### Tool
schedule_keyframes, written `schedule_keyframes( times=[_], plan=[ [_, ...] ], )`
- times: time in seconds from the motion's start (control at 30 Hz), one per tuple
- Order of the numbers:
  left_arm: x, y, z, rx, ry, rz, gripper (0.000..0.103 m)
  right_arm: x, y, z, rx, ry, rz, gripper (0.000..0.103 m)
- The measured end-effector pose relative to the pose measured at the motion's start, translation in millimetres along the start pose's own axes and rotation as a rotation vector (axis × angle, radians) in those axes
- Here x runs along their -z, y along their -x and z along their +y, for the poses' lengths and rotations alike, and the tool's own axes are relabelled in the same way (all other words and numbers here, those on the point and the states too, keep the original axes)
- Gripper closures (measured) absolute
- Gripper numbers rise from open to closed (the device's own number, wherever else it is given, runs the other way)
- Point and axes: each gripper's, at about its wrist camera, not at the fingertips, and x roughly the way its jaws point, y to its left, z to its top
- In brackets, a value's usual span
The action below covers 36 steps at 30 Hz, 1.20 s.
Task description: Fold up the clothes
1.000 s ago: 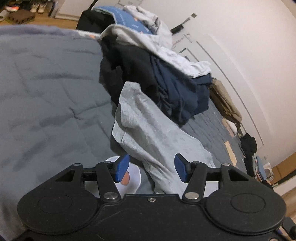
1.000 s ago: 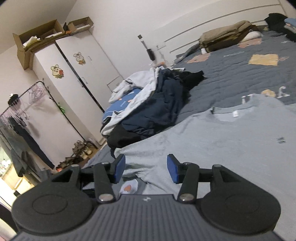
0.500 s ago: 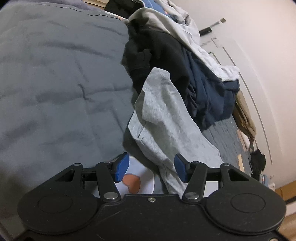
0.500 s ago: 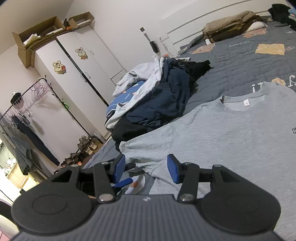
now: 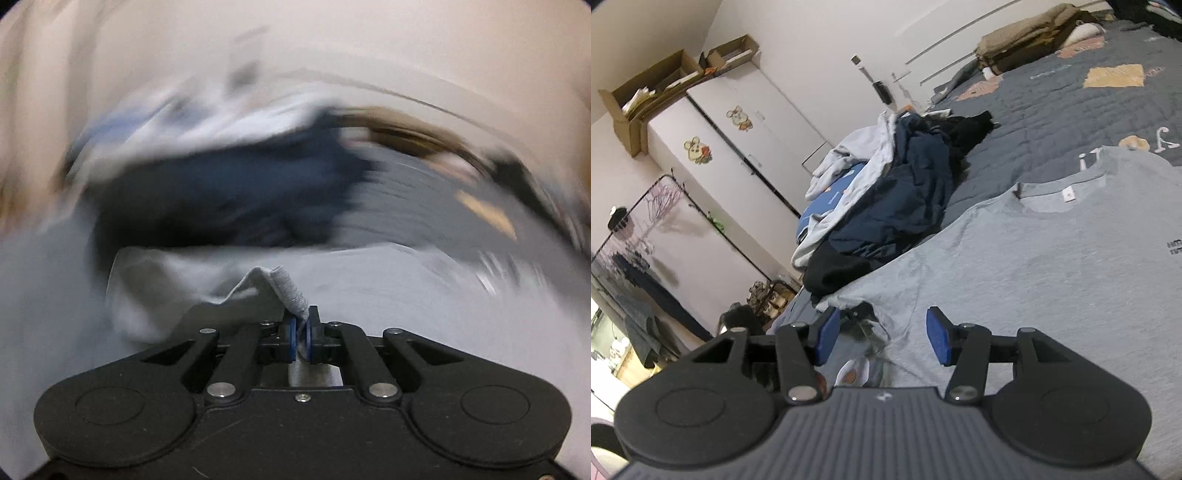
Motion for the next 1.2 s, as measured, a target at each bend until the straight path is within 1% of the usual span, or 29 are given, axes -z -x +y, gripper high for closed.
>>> schedule_keyframes(
  times=[0.07,0.1,0.17,0.2,0.27,0.33,0.37,0.4,0.43,0.47,0.5,0.53,0.6,0.63,0.7,0.73,0.8,0.87,0.93,0.97,1.0,1.03,1.07,1.1,1.13,1.17,1.2],
  plan=[
    [9,8,-41,0.061,-0.272,-0.029,0.098,-3,2,-7,0.014,-0.008,-0.005,0.051],
    [19,10,-59,0.095,-0.380,-0.020,0.098,-5,4,-10,0.022,-0.012,-0.008,0.051],
    [38,11,-84,0.161,-0.540,0.034,0.098,-7,6,-17,0.036,-0.021,-0.012,0.051],
    [48,10,-92,0.186,-0.599,0.072,0.097,-7,6,-19,0.044,-0.026,-0.010,0.051],
    [64,11,-101,0.185,-0.662,0.115,0.096,-8,5,-24,0.059,-0.034,-0.008,0.051],
    [66,16,-101,0.186,-0.673,0.120,0.094,-8,4,-25,0.070,-0.029,-0.010,0.051],
    [60,21,-96,0.202,-0.632,0.114,0.085,-8,3,-26,0.076,-0.027,-0.010,0.051],
    [53,27,-91,0.219,-0.588,0.109,0.069,-8,3,-26,0.082,-0.024,-0.011,0.051],
    [46,33,-86,0.236,-0.544,0.103,0.059,-9,2,-27,0.088,-0.022,-0.011,0.051],
    [39,38,-81,0.252,-0.500,0.097,0.045,-9,1,-28,0.093,-0.019,-0.012,0.051],
    [32,46,-74,0.270,-0.446,0.078,0.041,-9,1,-28,0.099,-0.017,-0.013,0.051],
    [25,53,-67,0.287,-0.392,0.058,0.041,-9,0,-29,0.105,-0.014,-0.013,0.051],
    [12,57,-54,0.293,-0.290,0.047,0.040,-9,-2,-30,0.117,-0.010,-0.014,0.051],
    [6,58,-47,0.291,-0.236,0.038,0.038,-9,-4,-31,0.127,-0.010,-0.015,0.051],
    [-4,59,-34,0.279,-0.141,0.021,0.028,-7,-10,-32,0.145,-0.004,-0.011,0.051],
    [-7,59,-28,0.267,-0.101,0.013,0.027,-5,-13,-32,0.152,0.002,-0.007,0.051],
    [-14,57,-18,0.231,-0.052,0.004,0.027,-2,-22,-28,0.165,0.027,0.008,0.051],
    [-20,54,-10,0.169,-0.009,0.014,0.027,2,-32,-24,0.181,0.060,0.028,0.051],
    [-26,48,1,0.161,0.044,0.036,0.027,5,-42,-19,0.192,0.101,0.067,0.051],
    [-27,50,7,0.167,0.075,0.021,0.027,6,-47,-16,0.195,0.122,0.082,0.051],
    [-27,53,11,0.175,0.089,-0.009,0.026,8,-52,-13,0.203,0.143,0.091,0.051],
    [-27,55,13,0.173,0.089,-0.038,0.022,10,-56,-11,0.210,0.157,0.092,0.051],
    [-27,59,14,0.162,0.078,-0.071,0.007,12,-59,-9,0.215,0.170,0.092,0.051],
    [-27,63,15,0.150,0.066,-0.104,0.000,13,-60,-7,0.214,0.182,0.086,0.051],
    [-26,67,15,0.139,0.042,-0.148,0.000,15,-62,-5,0.214,0.194,0.080,0.051],
    [-26,69,14,0.130,0.022,-0.162,0.000,16,-63,-3,0.211,0.207,0.075,0.050],
    [-26,70,14,0.137,0.016,-0.156,0.000,18,-65,-1,0.205,0.226,0.076,0.048]
  ],
)
